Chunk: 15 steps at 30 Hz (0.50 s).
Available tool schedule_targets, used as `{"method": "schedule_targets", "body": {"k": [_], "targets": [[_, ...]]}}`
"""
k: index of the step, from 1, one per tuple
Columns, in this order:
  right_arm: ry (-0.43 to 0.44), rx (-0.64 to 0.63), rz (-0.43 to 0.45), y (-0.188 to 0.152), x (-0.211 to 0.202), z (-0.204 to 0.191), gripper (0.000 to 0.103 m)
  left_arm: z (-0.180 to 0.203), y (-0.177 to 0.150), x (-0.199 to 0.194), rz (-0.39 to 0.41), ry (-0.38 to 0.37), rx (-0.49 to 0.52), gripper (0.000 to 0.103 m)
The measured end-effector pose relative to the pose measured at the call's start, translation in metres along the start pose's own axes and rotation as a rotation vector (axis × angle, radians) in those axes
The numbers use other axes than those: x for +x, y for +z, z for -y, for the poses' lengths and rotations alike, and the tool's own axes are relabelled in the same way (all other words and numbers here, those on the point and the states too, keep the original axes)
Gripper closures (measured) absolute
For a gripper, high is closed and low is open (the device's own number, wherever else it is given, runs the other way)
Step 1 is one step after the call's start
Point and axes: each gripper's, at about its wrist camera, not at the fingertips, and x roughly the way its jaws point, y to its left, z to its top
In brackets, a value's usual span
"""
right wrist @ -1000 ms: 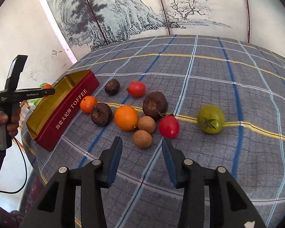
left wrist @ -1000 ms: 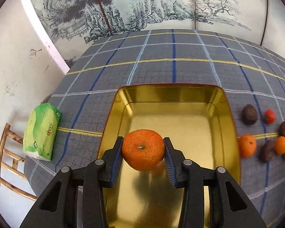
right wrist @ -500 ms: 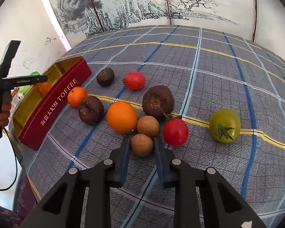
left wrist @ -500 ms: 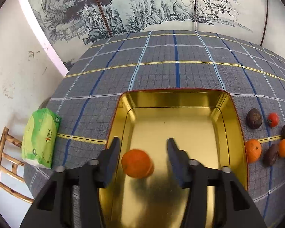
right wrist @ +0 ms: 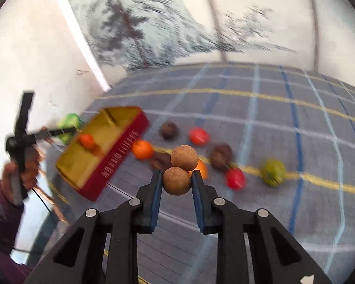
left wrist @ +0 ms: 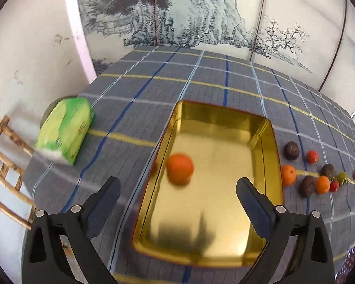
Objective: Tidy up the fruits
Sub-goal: 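Place two longans in the tray with the right tool while left tool withdraws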
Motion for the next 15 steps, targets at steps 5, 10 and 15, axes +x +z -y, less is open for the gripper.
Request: {"method": "schedule_targets", "body": {"k": [5, 10, 15], "targets": [[0.135, -0.107, -0.042, 0.037, 0.047, -0.053, 0.08, -0.015, -0.021, -0.018, 0.01, -0.044, -0.041, 0.005], [0.207, -0.174, -0.147, 0.067, 0.125, -0.098, 0.08, -0.031, -0.029, -0.028, 0.032, -0.083, -0.071, 0.005], [0.176, -0.206, -0.229, 0.084, 0.188, -0.125, 0.08, -0.048, -0.031, -0.029, 0.026, -0.121, -0.112, 0.005]]}}
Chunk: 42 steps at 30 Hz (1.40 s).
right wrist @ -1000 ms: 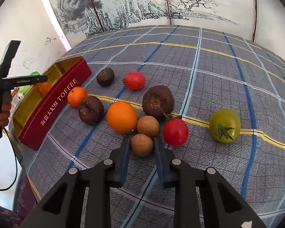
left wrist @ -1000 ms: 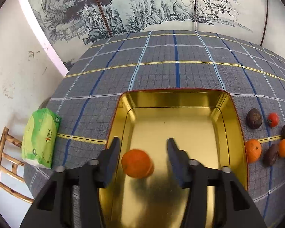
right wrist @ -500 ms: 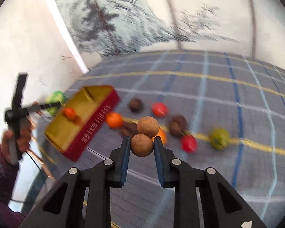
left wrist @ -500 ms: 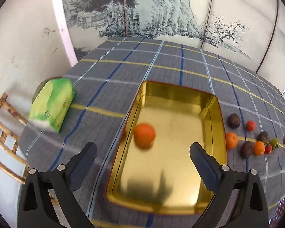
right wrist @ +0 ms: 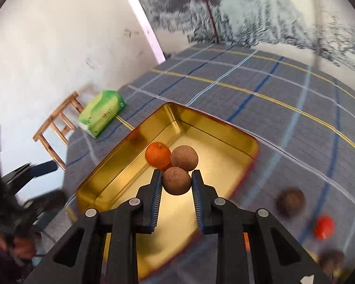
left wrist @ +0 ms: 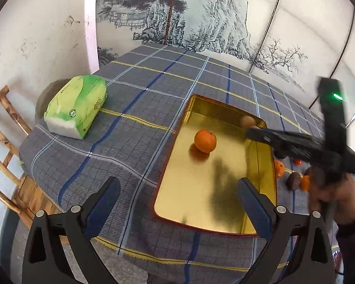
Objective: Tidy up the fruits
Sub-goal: 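Place two longans in the tray with the right tool while left tool withdraws, then reach the left tool to the dark brown fruit and grasp it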
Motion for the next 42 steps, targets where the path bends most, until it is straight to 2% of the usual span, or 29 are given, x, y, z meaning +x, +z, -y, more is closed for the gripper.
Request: {"method": "schedule_targets", "body": {"k": [2, 7, 15, 18, 22, 27, 33, 37, 42], "targets": [[0.007, 0.017, -0.023, 0.01, 0.017, 0.002, 0.08, 0.001, -0.001, 0.0, -0.003, 0.011, 0.03, 0.005], [-0.01, 0.053, -0.086, 0.027, 0.055, 0.002, 0.08, 0.01, -0.003, -0.004, 0.054, 0.121, 0.116, 0.005], [-0.039, 0.042, -0.14, 0.045, 0.091, -0.011, 0.08, 0.019, -0.004, 0.005, 0.051, 0.142, 0.16, 0.005], [-0.019, 0.076, -0.108, 0.049, 0.093, -0.009, 0.077, 0.023, -0.006, 0.007, 0.053, 0.144, 0.171, 0.005], [0.001, 0.119, 0.022, 0.052, 0.066, -0.01, 0.062, 0.03, -0.009, 0.008, 0.055, 0.169, 0.196, 0.005], [0.045, 0.126, 0.137, 0.043, 0.018, -0.01, 0.062, 0.038, -0.012, 0.006, 0.053, 0.174, 0.217, 0.005], [0.012, 0.107, 0.25, -0.014, -0.049, -0.011, 0.06, 0.053, -0.016, 0.002, 0.059, 0.171, 0.258, 0.005], [-0.105, 0.066, 0.28, -0.069, -0.087, -0.003, 0.059, 0.069, -0.021, -0.001, 0.062, 0.159, 0.306, 0.005], [-0.33, 0.057, 0.266, -0.135, -0.133, 0.03, 0.059, 0.092, -0.026, -0.003, 0.062, 0.124, 0.359, 0.005]]}}
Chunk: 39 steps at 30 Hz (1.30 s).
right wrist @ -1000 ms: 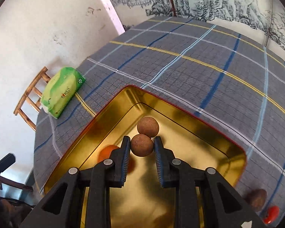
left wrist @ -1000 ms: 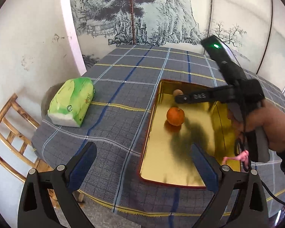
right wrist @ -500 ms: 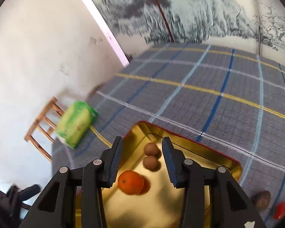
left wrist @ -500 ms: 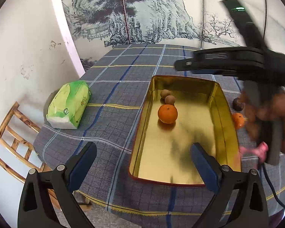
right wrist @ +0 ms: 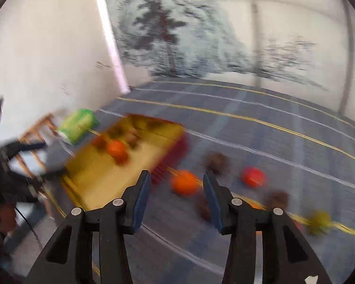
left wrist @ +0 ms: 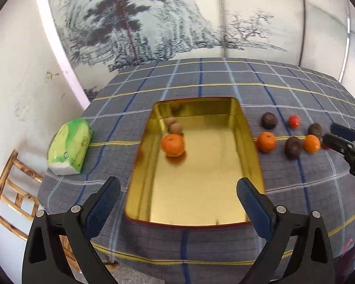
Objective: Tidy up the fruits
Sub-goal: 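Reach the left tool to the dark brown fruit and grasp it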
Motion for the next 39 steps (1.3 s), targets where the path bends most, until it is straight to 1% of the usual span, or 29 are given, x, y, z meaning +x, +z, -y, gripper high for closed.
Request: {"method": "schedule_targets", "body": {"k": [3, 8, 12, 16, 19, 24, 27, 29, 31, 34, 36, 39], "targets": [[-0.102, 0.033, -0.005, -0.024, -0.019, 0.034, 0.059, 0.015, 0.002, -0.001, -0.002, -0.032, 0.025, 0.005], [-0.219, 0.19, -0.038, -0.055, -0.033, 0.097, 0.056, 0.041, 0.006, -0.003, -0.007, -0.07, 0.071, 0.005], [-0.273, 0.289, -0.04, -0.072, -0.04, 0.129, 0.05, 0.056, 0.006, -0.006, -0.01, -0.115, 0.098, 0.005], [-0.32, 0.324, -0.06, -0.083, -0.038, 0.149, 0.05, 0.066, 0.007, -0.005, -0.032, -0.172, 0.114, 0.005], [-0.325, 0.364, -0.066, -0.093, -0.037, 0.162, 0.05, 0.075, 0.012, -0.004, -0.045, -0.23, 0.134, 0.005], [-0.321, 0.421, -0.073, -0.106, -0.035, 0.174, 0.049, 0.093, 0.028, -0.005, -0.032, -0.31, 0.196, 0.006], [-0.319, 0.408, -0.056, -0.108, -0.036, 0.173, 0.048, 0.108, 0.04, -0.002, -0.031, -0.351, 0.246, 0.007], [-0.315, 0.399, -0.045, -0.11, -0.037, 0.172, 0.046, 0.119, 0.047, 0.006, -0.041, -0.37, 0.271, 0.012], [-0.31, 0.398, -0.038, -0.111, -0.038, 0.171, 0.045, 0.125, 0.054, 0.014, -0.051, -0.372, 0.294, 0.015], [-0.286, 0.413, -0.025, -0.112, -0.039, 0.174, 0.043, 0.135, 0.067, 0.033, -0.103, -0.418, 0.313, 0.022], [-0.272, 0.42, -0.02, -0.112, -0.04, 0.175, 0.042, 0.145, 0.071, 0.042, -0.119, -0.451, 0.332, 0.023], [-0.261, 0.424, -0.017, -0.111, -0.04, 0.176, 0.041, 0.162, 0.072, 0.055, -0.138, -0.461, 0.367, 0.027]]}}
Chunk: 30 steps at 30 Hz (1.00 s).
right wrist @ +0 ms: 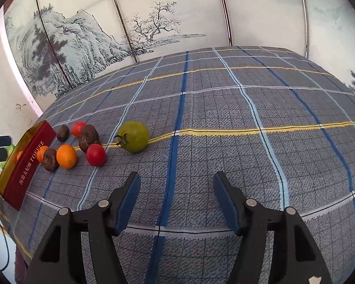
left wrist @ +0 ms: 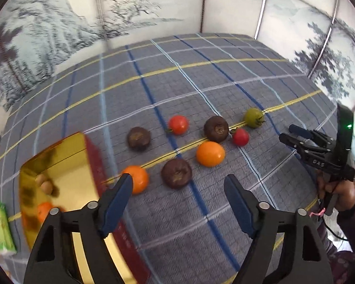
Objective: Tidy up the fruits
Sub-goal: 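Reach the left tool to the dark brown fruit and grasp it, then carry the dark fruit into the tray with left tool while right grasps green tomato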
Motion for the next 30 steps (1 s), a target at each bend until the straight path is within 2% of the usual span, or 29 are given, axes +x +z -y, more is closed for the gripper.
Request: {"method": "schedule_targets", "body": {"k": [5, 12, 15, 19, 21, 23, 25, 28, 29, 30], "targets": [[0.031, 0.018, 0.004, 0.0, -0.001, 0.004, 0.039, 0.004, 0.01, 0.045, -0.1, 0.013, 0.022, 0.045], [0.063, 0.036, 0.008, 0.001, 0.0, 0.006, 0.036, 0.004, 0.012, 0.078, -0.16, 0.061, 0.035, 0.049], [0.065, 0.034, 0.007, 0.001, -0.001, 0.005, 0.035, 0.007, 0.01, 0.089, -0.189, 0.074, 0.047, 0.06], [0.07, 0.032, 0.004, 0.002, 0.0, 0.005, 0.034, 0.009, 0.008, 0.089, -0.157, 0.082, 0.027, 0.06], [0.068, 0.039, -0.012, 0.003, 0.0, 0.005, 0.034, 0.007, 0.003, 0.082, -0.144, 0.084, -0.017, 0.06], [0.107, 0.054, -0.019, 0.008, -0.005, 0.003, 0.033, 0.008, -0.002, 0.069, -0.121, 0.074, -0.053, 0.06], [0.1, 0.001, 0.022, 0.022, -0.018, -0.005, 0.033, 0.013, -0.01, 0.051, -0.091, 0.06, -0.076, 0.06], [0.104, -0.087, 0.022, 0.039, -0.019, -0.018, 0.035, 0.018, -0.019, 0.028, -0.057, 0.034, -0.127, 0.06], [0.109, -0.104, 0.016, 0.042, -0.016, -0.021, 0.037, 0.018, -0.022, 0.022, -0.046, 0.024, -0.145, 0.06], [0.118, -0.124, -0.002, 0.045, -0.009, -0.026, 0.043, 0.019, -0.025, 0.015, -0.036, 0.021, -0.164, 0.06]]}}
